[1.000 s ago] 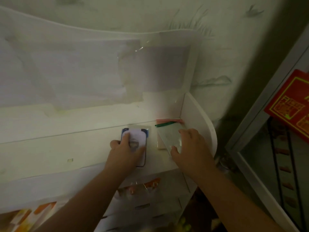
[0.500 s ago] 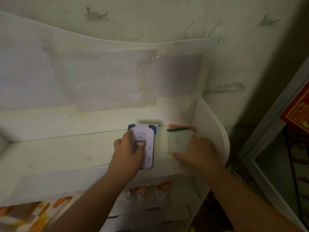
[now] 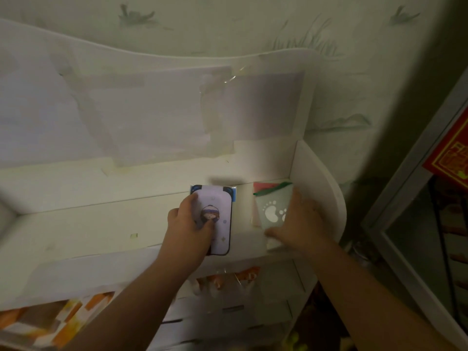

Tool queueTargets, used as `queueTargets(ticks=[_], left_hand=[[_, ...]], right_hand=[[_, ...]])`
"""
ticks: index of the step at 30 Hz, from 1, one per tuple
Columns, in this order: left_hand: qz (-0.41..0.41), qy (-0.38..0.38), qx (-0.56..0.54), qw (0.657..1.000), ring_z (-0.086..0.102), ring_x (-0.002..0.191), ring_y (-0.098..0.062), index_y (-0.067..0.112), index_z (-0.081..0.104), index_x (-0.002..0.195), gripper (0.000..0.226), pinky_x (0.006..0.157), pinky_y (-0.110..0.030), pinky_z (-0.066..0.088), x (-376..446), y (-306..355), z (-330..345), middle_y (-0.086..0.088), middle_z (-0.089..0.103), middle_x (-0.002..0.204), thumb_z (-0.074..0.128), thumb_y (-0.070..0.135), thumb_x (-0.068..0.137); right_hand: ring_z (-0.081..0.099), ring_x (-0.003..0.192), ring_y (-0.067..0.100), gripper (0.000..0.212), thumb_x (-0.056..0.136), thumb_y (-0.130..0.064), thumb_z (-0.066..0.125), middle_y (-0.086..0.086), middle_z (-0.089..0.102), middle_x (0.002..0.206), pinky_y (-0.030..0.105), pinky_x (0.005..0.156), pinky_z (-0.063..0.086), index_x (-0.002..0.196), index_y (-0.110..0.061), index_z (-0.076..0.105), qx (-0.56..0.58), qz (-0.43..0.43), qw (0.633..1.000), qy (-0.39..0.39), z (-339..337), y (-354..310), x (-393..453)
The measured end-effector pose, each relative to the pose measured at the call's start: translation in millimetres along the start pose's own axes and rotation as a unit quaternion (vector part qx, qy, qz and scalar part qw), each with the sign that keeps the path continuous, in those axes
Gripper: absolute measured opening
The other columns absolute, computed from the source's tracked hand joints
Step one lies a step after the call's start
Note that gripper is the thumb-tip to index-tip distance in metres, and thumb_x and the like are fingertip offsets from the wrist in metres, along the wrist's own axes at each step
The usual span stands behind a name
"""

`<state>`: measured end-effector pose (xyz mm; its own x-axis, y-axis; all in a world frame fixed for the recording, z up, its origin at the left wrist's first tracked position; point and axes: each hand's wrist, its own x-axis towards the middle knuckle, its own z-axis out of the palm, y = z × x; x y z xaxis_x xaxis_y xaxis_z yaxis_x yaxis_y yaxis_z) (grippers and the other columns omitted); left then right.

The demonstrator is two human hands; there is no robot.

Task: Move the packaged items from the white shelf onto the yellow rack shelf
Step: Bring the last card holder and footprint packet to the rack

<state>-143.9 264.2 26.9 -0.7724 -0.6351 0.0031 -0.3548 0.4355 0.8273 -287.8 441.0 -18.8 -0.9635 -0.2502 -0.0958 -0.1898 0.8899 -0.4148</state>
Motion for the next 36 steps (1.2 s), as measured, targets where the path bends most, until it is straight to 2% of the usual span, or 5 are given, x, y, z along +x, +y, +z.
queueTargets(ticks=[4, 9, 17, 29, 36], left_hand=[[-0.021, -0.01, -0.025, 0.999, 0.056, 0.101, -0.022, 0.027, 0.034, 0.144, 0.061, 0.062, -0.015, 0.046, -2, 2, -5, -0.008, 0.05, 0.132, 0.064, 0.032, 0.091], [-0.067, -0.024, -0.055, 0.996, 0.063, 0.108, -0.029, 0.023, 0.031, 0.146, 0.071, 0.086, -0.044, 0.057, -6, 3, -15, -0.006, 0.059, 0.128, 0.066, 0.04, 0.087], [-0.118, -0.025, -0.156, 0.98, 0.071, 0.083, -0.022, 0.017, 0.054, 0.114, 0.032, 0.066, -0.037, 0.061, -17, 1, -50, -0.006, 0.069, 0.103, 0.064, 0.036, 0.091], [-0.126, 0.081, -0.261, 0.954, 0.055, 0.065, -0.017, 0.011, 0.052, 0.096, 0.008, 0.037, -0.018, 0.043, -68, -51, -167, -0.007, 0.057, 0.082, 0.046, 0.016, 0.098], [-0.109, 0.142, -0.284, 0.942, 0.068, 0.081, -0.023, 0.018, 0.058, 0.102, 0.014, 0.05, -0.028, 0.051, -128, -107, -270, -0.007, 0.068, 0.096, 0.044, 0.017, 0.099]], right_hand=[[0.057, 0.112, 0.031, 0.089, 0.073, -0.023, 0.083, 0.01, 0.055, 0.129, 0.043, 0.092, 0.052, 0.143, -0.021, 0.028, 0.146, 0.001, 0.988, 0.044, -9, 1, 2], [0.064, 0.102, 0.029, 0.046, 0.089, -0.023, 0.068, 0.011, 0.066, 0.121, 0.033, 0.079, 0.052, 0.132, -0.014, 0.054, 0.223, 0.004, 0.975, 0.011, -16, 4, -3], [0.065, 0.079, 0.011, 0.022, 0.097, -0.028, 0.057, -0.01, 0.066, 0.095, 0.014, 0.049, 0.047, 0.119, -0.025, 0.059, 0.427, -0.017, 0.904, 0.007, -29, -19, -45], [0.066, 0.082, 0.013, 0.02, 0.099, -0.029, 0.052, -0.004, 0.068, 0.101, 0.016, 0.053, 0.051, 0.117, -0.024, 0.058, 0.508, -0.069, 0.859, -0.02, 2, -131, -151], [0.068, 0.084, 0.02, 0.012, 0.101, -0.024, 0.047, -0.004, 0.068, 0.098, 0.041, 0.071, 0.061, 0.101, -0.029, 0.058, 0.522, -0.109, 0.844, -0.062, 28, -217, -238]])
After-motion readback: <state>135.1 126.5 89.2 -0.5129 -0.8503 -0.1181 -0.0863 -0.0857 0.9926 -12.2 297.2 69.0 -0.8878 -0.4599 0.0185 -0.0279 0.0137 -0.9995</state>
